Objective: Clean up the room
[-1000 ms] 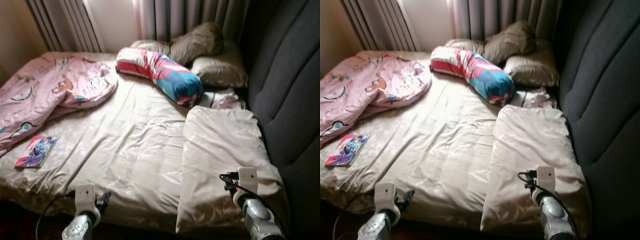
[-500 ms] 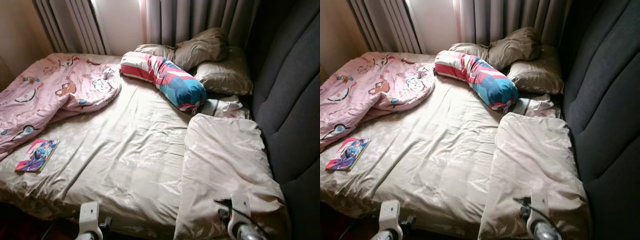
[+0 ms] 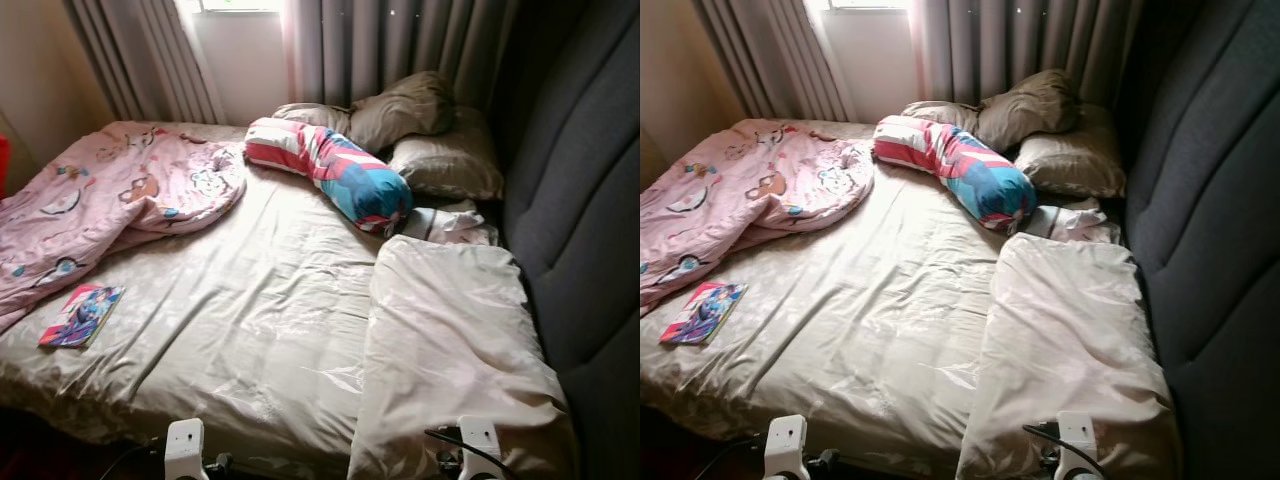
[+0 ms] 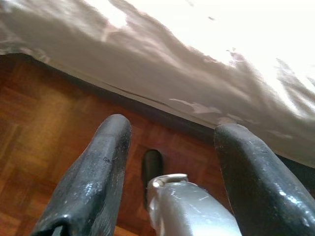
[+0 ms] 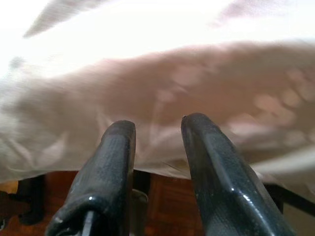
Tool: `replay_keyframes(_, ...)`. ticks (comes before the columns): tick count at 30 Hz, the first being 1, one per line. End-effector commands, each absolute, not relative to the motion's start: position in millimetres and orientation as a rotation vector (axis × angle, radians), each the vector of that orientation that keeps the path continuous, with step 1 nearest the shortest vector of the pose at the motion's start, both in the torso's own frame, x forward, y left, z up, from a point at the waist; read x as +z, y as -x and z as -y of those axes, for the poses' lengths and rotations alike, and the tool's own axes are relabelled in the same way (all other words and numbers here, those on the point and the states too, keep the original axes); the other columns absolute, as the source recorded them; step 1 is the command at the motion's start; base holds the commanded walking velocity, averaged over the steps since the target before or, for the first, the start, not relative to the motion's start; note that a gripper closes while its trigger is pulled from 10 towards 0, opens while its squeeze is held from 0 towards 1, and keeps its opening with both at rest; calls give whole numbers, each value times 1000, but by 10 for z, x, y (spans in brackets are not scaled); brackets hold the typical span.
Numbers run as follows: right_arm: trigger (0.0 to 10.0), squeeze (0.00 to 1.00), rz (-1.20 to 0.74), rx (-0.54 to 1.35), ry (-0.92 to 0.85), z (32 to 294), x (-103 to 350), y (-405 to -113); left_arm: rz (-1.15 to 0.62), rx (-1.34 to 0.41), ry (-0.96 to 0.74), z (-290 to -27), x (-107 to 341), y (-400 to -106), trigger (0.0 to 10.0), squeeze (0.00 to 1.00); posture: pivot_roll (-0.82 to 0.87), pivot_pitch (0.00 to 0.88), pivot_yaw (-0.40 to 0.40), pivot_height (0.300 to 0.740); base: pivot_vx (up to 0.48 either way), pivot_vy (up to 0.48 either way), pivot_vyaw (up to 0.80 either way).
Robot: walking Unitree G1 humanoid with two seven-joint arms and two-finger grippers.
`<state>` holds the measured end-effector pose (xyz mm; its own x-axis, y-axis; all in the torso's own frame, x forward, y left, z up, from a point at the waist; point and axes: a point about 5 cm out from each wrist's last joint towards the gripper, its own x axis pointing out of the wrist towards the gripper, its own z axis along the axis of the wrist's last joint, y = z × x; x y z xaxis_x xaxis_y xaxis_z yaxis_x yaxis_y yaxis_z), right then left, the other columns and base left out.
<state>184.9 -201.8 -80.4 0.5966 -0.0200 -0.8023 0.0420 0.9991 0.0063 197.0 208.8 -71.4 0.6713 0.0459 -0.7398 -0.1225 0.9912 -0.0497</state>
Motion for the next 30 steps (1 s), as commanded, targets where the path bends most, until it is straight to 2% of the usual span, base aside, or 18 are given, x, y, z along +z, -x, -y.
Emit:
replay_keyframes(1,10000,0,-936,-20,-30,1955,-810,-1860,-857,95,84,-2123,-733,-1932,10000,0,-81,0,33,740,0,274,0)
replay_keyframes(19,10000,0,-946,-36,-57,1946,-827,-1832,-864,73,64,-2125,-734,-1928,10000,0,-80,0,46,740,0,304,0)
replay_keyframes(30,10000,0,-944,-68,-95,1932,-826,-1842,-864,71,56,-2134,-729,-1936,10000,0,-80,0,50,740,0,480,0)
